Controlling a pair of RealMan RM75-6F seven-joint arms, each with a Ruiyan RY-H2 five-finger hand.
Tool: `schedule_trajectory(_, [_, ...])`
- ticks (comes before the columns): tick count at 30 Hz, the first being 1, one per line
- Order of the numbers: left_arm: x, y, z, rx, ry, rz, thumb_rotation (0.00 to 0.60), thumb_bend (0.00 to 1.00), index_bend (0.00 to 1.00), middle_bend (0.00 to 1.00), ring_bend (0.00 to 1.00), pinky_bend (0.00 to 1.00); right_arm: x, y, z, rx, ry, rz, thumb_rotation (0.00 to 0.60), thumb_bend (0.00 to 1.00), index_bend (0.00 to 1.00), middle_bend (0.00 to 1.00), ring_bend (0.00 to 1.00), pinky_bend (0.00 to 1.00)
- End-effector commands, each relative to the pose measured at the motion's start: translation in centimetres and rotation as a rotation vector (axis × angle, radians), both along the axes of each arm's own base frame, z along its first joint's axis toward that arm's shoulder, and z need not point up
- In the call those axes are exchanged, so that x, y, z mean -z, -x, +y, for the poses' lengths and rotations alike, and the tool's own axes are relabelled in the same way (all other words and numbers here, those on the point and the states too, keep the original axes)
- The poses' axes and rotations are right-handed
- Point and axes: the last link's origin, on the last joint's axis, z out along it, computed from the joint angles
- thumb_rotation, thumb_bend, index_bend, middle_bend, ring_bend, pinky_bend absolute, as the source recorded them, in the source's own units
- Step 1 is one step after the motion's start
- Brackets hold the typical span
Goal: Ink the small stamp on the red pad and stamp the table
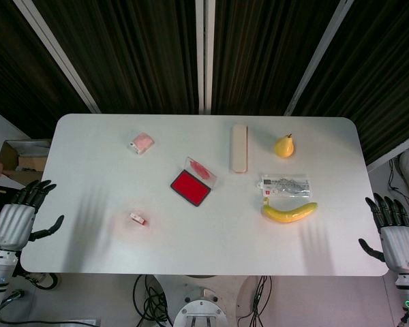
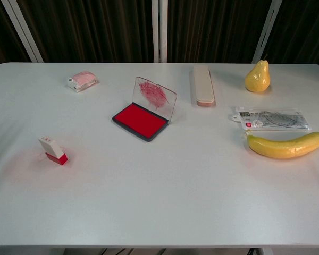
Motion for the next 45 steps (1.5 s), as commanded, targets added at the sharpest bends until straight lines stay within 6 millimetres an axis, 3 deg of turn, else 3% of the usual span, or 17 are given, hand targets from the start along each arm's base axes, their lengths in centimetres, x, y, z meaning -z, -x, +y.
schedule_trajectory(1, [0.1,0.0,0.0,0.001,0.003,0.000,0.187,0.28,0.14,0.13,0.09,0.20,0.0,0.0,0.0,0.000,-0.001,0.001,0.600,0.11,0.00,0.00,0.00,0.00])
schedule_trajectory(8, [0.5,-0.6,0.1,0.040,0.015,-0.008,0.272,0.28,0.14,0.13,0.09,0.20,-0.1,0.0,0.2,-0.004,0.006,-0.001,0.600,0.11,0.00,0.00,0.00,0.00])
schedule_trajectory(9, [0.5,-0.8,0.1,0.051,0.017,-0.010,0.318,0.28,0.14,0.13,0.09,0.20,-0.2,0.0,0.3,-0.003,0.008,-0.001,0.600,0.11,0.00,0.00,0.00,0.00])
schedule_trajectory(11, [0.5,-1.2,0.2,0.079,0.028,-0.021,0.480,0.28,0.15,0.13,0.11,0.23,-0.3,0.1,0.3,-0.001,0.012,-0.002,0.600,0.11,0.00,0.00,0.00,0.00])
schedule_trajectory(12, [0.5,-1.5,0.3,0.095,0.024,-0.021,0.545,0.29,0.16,0.14,0.16,0.30,-0.4,0.1,0.3,0.001,0.014,-0.003,0.600,0.11,0.00,0.00,0.00,0.00])
schedule_trajectory(13, [0.5,-2.1,0.6,0.133,0.010,-0.020,0.598,0.29,0.19,0.17,0.27,0.46,-0.4,0.1,0.3,0.003,0.017,-0.004,0.600,0.11,0.00,0.00,0.00,0.00])
schedule_trajectory(15, [1.0,-2.8,0.9,0.184,0.012,-0.022,0.600,0.30,0.25,0.29,0.65,0.83,-0.5,0.1,0.2,0.006,0.020,-0.005,0.600,0.11,0.00,0.00,0.00,0.00])
schedule_trajectory(17, [1.9,-3.4,1.3,0.212,0.054,-0.022,0.600,0.30,0.26,0.37,0.85,0.97,-0.4,0.1,0.1,0.007,0.018,-0.001,0.600,0.11,0.00,0.00,0.00,0.00])
schedule_trajectory(18, [2.3,-3.6,1.5,0.220,0.074,-0.014,0.600,0.30,0.26,0.37,0.88,0.99,-0.3,0.1,0.1,0.007,0.014,0.003,0.600,0.11,0.00,0.00,0.00,0.00])
schedule_trajectory(23, [5.9,-5.0,2.6,0.256,0.209,0.046,0.600,0.30,0.24,0.29,0.90,1.00,0.0,0.0,-0.1,0.008,0.002,0.012,0.600,0.11,0.00,0.00,0.00,0.00])
schedule_trajectory(33, [12.7,-8.2,4.9,0.341,0.317,0.051,0.600,0.29,0.23,0.26,0.91,1.00,-0.5,0.5,0.3,0.025,0.016,0.007,0.600,0.11,0.00,0.00,0.00,0.00])
schedule_trajectory(38, [14.5,-8.5,5.5,0.344,0.359,0.066,0.600,0.29,0.24,0.26,0.91,1.00,-0.8,0.9,0.4,0.033,0.024,0.003,0.600,0.11,0.00,0.00,0.00,0.00])
schedule_trajectory(45, [15.5,-8.2,5.6,0.338,0.382,0.088,0.600,0.29,0.26,0.26,0.91,1.00,-1.0,1.2,0.4,0.038,0.027,0.002,0.600,0.12,0.00,0.00,0.00,0.00])
